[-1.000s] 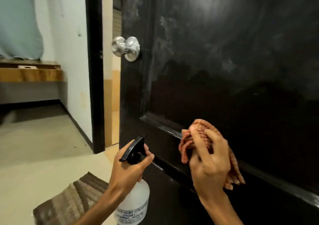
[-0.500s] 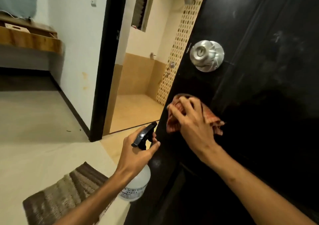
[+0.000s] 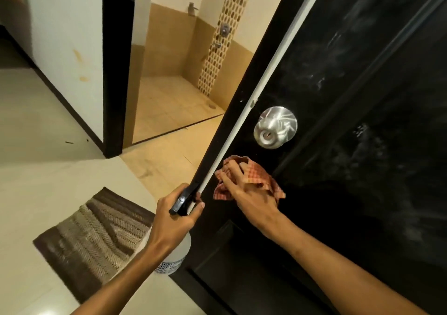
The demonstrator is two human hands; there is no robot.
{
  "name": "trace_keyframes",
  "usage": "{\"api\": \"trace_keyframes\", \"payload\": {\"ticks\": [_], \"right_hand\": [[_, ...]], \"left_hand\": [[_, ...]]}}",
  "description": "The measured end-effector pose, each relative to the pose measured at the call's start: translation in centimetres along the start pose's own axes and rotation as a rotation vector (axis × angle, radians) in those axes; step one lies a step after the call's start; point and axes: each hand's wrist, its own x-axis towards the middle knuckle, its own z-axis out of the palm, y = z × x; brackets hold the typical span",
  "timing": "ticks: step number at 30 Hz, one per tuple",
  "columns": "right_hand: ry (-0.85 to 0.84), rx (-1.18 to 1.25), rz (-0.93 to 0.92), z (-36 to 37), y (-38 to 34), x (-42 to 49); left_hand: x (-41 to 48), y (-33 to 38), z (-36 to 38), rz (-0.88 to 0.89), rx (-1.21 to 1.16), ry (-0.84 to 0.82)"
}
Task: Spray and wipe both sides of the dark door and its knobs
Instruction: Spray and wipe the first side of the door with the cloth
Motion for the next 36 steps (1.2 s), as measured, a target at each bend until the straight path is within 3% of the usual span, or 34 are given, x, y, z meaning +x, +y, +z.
{"api": "trace_keyframes", "payload": {"ticks": [5, 9, 11, 13, 14, 15, 18, 23, 32, 34, 36], "right_hand": [[-0.062, -0.019, -0.042, -2.5, 3.4, -6.3], [-0.037, 0.017, 0.091, -7.4, 6.1, -5.2], [-0.093, 0.005, 0.048, -7.1, 5.7, -6.3], [-0.229, -0.081, 0.123, -7.1, 5.0, -9.0], [-0.244, 0.07, 0.249, -7.5, 5.2, -10.7], [-0.278, 0.217, 0.22, -8.0, 5.2, -11.3], [-0.003, 0.034, 0.214, -11.6, 7.4, -13.6], [0.204, 0.137, 0.361, -13.7, 9.1, -18.6], [0.865, 0.034, 0.784, -20.3, 18.3, -28.9], [0.937, 0.053, 0.869, -20.8, 19.3, -30.0], [0.874, 0.029, 0.816, -20.6, 18.8, -30.0]], "left_hand": [[-1.0, 6.5, 0.5, -0.04, -0.011, -0.068], [-1.4, 9.3, 1.9, -0.086, -0.032, -0.091], [-2.3, 10.7, 2.7, -0.089, -0.024, -0.109], [-2.7, 11.7, 3.4, -0.087, -0.023, -0.121], [-2.8, 12.8, 3.9, -0.086, -0.021, -0.134], [-2.9, 13.3, 4.1, -0.081, -0.023, -0.136], [-3.6, 15.4, 5.1, -0.043, -0.007, -0.14], [-5.5, 17.9, 7.1, -0.08, -0.067, -0.139], [-4.5, 28.5, 15.4, 0.096, -0.183, -0.286], [-4.5, 30.5, 17.0, 0.125, -0.199, -0.326], [-4.4, 31.9, 18.1, 0.167, -0.181, -0.347]]}}
